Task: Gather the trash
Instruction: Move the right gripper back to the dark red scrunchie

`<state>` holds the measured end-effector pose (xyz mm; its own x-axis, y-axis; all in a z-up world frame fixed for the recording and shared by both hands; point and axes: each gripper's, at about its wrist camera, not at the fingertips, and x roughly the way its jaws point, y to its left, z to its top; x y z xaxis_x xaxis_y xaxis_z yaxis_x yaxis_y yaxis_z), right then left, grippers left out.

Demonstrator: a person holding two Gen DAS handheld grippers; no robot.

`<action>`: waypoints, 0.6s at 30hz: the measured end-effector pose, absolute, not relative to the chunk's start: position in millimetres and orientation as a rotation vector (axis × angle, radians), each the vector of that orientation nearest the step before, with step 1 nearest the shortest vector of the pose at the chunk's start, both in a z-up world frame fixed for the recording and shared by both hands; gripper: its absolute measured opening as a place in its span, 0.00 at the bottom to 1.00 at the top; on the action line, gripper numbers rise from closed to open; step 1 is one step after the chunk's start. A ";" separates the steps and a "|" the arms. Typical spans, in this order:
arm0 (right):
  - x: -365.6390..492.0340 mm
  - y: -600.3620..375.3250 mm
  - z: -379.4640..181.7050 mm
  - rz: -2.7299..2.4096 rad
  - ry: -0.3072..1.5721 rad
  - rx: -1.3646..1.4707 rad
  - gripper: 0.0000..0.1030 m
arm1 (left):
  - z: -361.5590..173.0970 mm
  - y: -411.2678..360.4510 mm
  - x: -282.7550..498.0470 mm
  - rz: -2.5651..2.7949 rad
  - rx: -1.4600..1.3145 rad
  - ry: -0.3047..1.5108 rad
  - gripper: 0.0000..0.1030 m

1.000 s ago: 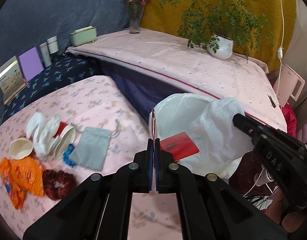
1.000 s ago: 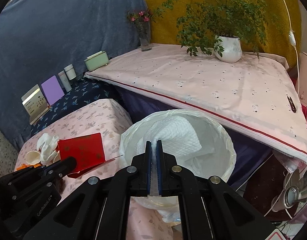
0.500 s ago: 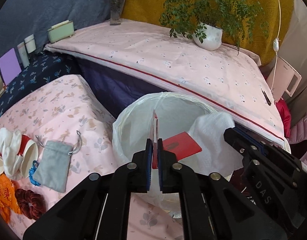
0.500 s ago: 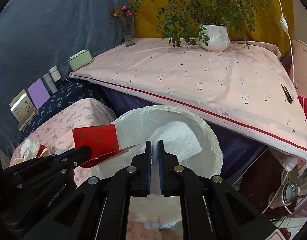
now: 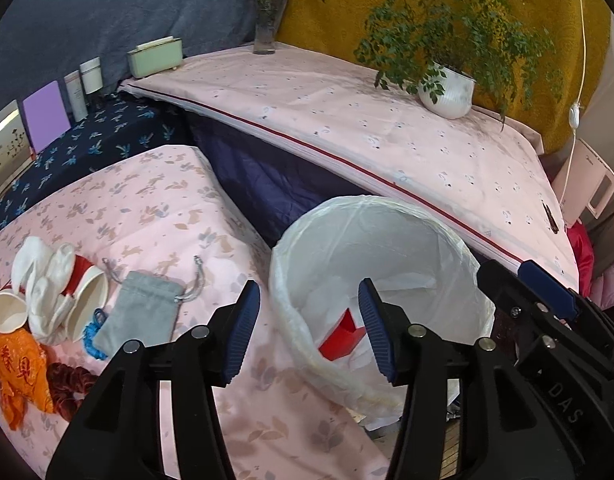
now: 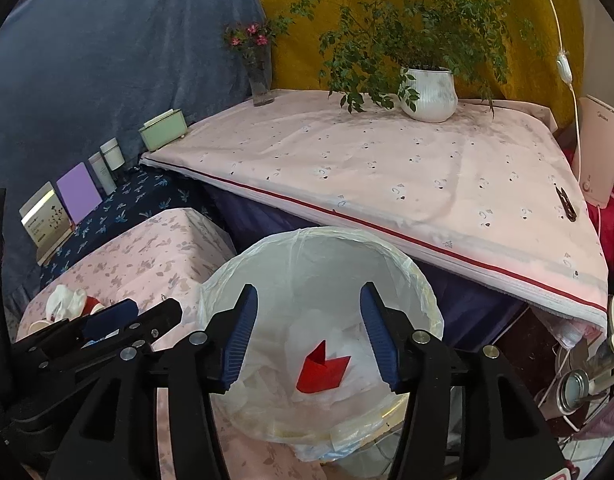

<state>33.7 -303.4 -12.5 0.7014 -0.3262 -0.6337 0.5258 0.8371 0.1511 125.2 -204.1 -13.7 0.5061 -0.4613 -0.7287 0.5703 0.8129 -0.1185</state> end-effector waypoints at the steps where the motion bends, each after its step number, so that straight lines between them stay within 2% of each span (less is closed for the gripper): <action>1: 33.5 -299.5 -10.5 -0.478 0.632 0.331 0.52 | -12.5 -198.9 124.6 -0.616 0.141 0.830 0.47; 5: 33.1 -280.3 -3.8 -0.453 0.627 0.306 0.54 | -7.6 -177.3 121.3 -0.580 0.127 0.815 0.48; 7: 33.4 -269.9 0.1 -0.438 0.622 0.293 0.56 | -5.3 -163.7 119.9 -0.560 0.112 0.809 0.55; 14: 38.9 -230.3 8.8 -0.372 0.620 0.258 0.58 | 1.2 -114.9 118.8 -0.468 0.083 0.787 0.60; 18: 44.1 -205.5 10.4 -0.329 0.626 0.242 0.59 | 2.3 -84.2 117.9 -0.404 0.070 0.772 0.69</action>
